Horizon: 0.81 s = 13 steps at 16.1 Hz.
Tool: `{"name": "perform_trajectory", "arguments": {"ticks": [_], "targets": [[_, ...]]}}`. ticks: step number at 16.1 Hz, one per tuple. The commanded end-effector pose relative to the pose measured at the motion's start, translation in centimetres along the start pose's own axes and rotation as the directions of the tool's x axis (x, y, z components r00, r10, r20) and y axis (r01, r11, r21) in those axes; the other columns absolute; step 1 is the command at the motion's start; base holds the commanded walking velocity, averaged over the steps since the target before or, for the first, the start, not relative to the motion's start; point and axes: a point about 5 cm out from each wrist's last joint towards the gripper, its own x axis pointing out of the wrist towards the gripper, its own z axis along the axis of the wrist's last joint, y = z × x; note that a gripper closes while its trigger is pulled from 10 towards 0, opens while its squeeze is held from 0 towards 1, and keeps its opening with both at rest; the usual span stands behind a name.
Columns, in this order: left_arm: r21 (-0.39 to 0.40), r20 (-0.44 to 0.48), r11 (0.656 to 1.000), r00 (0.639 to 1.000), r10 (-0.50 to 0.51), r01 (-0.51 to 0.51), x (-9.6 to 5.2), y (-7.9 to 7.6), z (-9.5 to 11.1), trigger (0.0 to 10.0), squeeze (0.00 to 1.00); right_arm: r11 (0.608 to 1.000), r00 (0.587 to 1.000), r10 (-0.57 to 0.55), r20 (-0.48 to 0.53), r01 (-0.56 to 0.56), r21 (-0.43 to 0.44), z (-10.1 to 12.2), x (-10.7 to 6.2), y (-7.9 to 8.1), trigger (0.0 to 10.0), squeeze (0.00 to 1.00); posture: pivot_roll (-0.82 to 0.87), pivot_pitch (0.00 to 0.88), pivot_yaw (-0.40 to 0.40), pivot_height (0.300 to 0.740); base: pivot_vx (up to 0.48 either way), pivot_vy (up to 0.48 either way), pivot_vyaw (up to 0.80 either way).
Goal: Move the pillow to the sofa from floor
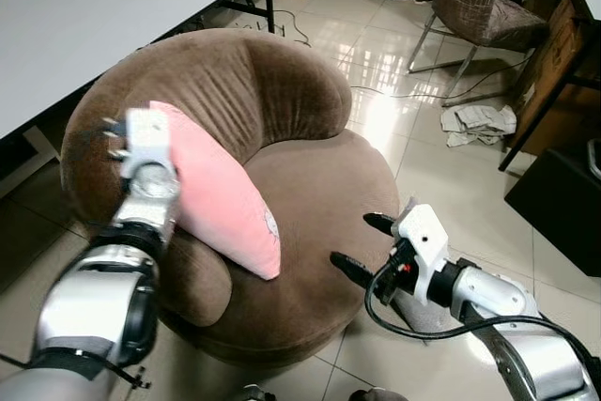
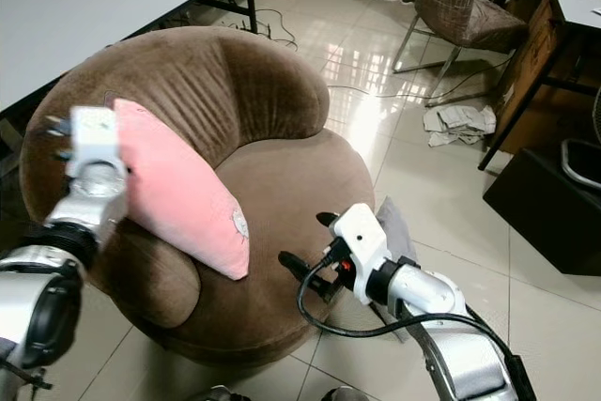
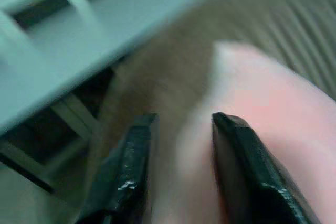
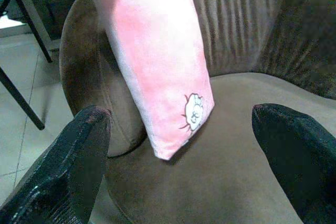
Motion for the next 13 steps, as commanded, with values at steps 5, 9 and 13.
{"name": "perform_trajectory", "arguments": {"ticks": [5,9,13], "targets": [[-0.317,0.257,0.927,0.959,-0.119,0.200,-0.3,1.0,3.8,10.0,0.00,0.979,0.978,-0.195,0.077,0.199,-0.051,0.9,-0.1,-0.9,10.0,0.00,-0.10,0.019,0.040,0.740,0.000,0.000,0.00],[-0.266,0.479,0.792,0.788,-0.386,0.550,-5.9,0.7,4.2,10.0,0.00,0.902,0.888,-0.431,0.158,0.423,0.085,1.6,-0.9,-1.1,10.0,0.00,-0.09,0.014,0.019,0.740,0.000,0.000,0.00],[-0.132,0.457,0.699,0.669,-0.587,0.703,-11.0,0.4,2.4,10.0,0.00,0.806,0.787,-0.590,0.181,0.561,0.186,2.1,-1.2,-1.8,10.0,0.00,-0.07,0.005,0.006,0.740,0.000,0.000,0.00]]}}
